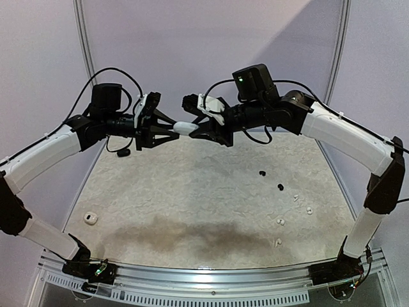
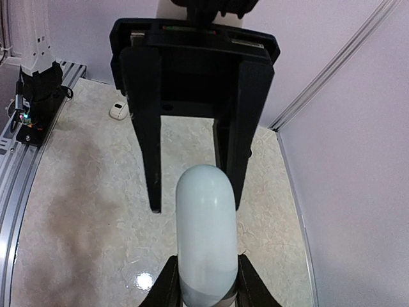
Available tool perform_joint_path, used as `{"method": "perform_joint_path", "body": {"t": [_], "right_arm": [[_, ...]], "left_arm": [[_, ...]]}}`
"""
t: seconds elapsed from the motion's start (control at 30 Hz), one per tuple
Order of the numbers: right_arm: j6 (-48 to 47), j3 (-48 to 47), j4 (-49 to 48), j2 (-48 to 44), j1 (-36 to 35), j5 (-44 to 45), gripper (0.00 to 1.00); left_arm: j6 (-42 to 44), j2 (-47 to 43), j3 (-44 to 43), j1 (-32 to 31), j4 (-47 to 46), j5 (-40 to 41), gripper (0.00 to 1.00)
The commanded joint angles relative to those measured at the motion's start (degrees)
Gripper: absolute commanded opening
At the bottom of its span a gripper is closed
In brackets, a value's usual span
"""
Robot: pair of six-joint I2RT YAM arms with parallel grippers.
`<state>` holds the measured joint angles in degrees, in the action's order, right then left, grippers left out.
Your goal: Insert the wireless bluetooth earbuds into the charging case
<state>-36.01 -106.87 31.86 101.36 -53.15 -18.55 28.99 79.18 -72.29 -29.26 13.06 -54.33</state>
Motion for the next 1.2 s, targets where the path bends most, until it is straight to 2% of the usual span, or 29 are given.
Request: {"method": "perform_joint_path", "body": {"t": [0.0, 0.13, 0.47, 0.53, 0.6, 0.7, 0.73, 0.97, 1.17], "right_arm": [[0.76, -0.95, -2.53, 0.24, -0.53, -1.36, 0.0], [0.92, -0.97, -2.61, 0.24, -0.47, -1.32, 0.0], [1.25, -0.88, -3.02, 0.33, -0.48, -1.33, 0.0], [1.66, -0.82, -3.46, 0.37, -0.48, -1.16, 0.01], [2.56, -0.55, -4.34, 0.48, -0.51, -0.18, 0.22], [4.68, 0.52, -6.27, 0.42, -0.49, 0.8, 0.4], [5.13, 0.94, -7.07, 0.3, -0.49, 0.77, 0.43], [7.08, 1.67, -9.67, 0.79, -0.5, 1.17, 0.47], [7.39, 1.45, -10.03, 0.79, -0.4, 2.43, 0.47]], "left_arm": [[0.36, 1.24, 0.79, -1.68, 0.21, -2.38, 0.42], [0.88, 1.43, 0.84, -1.77, -0.11, -2.34, 0.38], [0.09, 1.24, 0.92, -1.77, -1.68, -1.42, 0.0], [0.02, 1.19, 0.92, -1.77, -1.74, -1.25, 0.0], [-0.44, 1.16, 1.0, -1.79, -2.37, -0.87, 0.0], [-1.12, 0.93, 1.54, -1.78, -3.4, -0.12, 0.0], [-1.09, 0.75, 1.76, -1.77, -3.71, -0.1, 0.0], [3.25, 0.15, 2.42, -1.77, -3.48, -0.05, 0.0], [16.41, -0.43, 2.59, -1.9, 2.48, 1.88, 0.0]]}}
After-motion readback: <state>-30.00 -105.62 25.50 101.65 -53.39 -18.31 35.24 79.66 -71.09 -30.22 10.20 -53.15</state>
